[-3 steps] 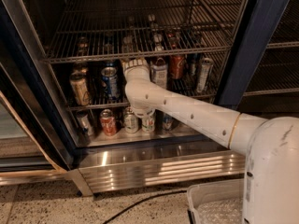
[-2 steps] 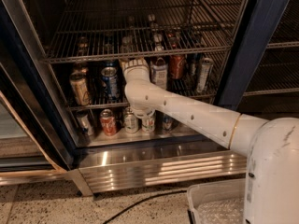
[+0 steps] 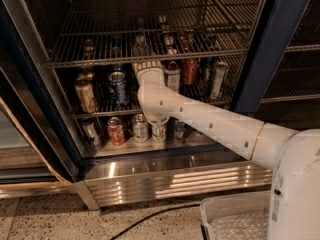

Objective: Pick water bottle from middle shelf of fridge

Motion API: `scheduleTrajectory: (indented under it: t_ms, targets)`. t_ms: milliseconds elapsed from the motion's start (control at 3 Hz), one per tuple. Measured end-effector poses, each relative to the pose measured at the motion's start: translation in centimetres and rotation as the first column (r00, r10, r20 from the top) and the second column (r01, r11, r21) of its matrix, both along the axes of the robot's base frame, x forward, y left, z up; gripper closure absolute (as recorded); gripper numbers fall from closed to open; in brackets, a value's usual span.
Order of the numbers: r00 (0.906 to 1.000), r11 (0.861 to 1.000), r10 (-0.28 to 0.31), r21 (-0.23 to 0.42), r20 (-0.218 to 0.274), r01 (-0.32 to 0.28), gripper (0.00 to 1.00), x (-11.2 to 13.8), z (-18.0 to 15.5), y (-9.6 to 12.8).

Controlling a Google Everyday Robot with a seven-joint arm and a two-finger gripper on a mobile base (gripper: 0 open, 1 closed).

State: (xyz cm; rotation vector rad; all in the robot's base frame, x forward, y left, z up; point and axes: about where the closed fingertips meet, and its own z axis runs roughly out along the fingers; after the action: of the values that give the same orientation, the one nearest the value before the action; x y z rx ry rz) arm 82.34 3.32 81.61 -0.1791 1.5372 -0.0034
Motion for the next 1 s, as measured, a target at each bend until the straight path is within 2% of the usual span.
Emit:
scheduleTrajectory:
  t_ms: [667,1000]
  targets:
    - [0.9997,1.0,-0.002,0.023,-0.024,0.003,1.0,-1.2,-0.7,-0.7]
    - [0.999,0.999,0.018,0.032,-0.041,-0.017,1.0,-1.5,-1.4,-0.1]
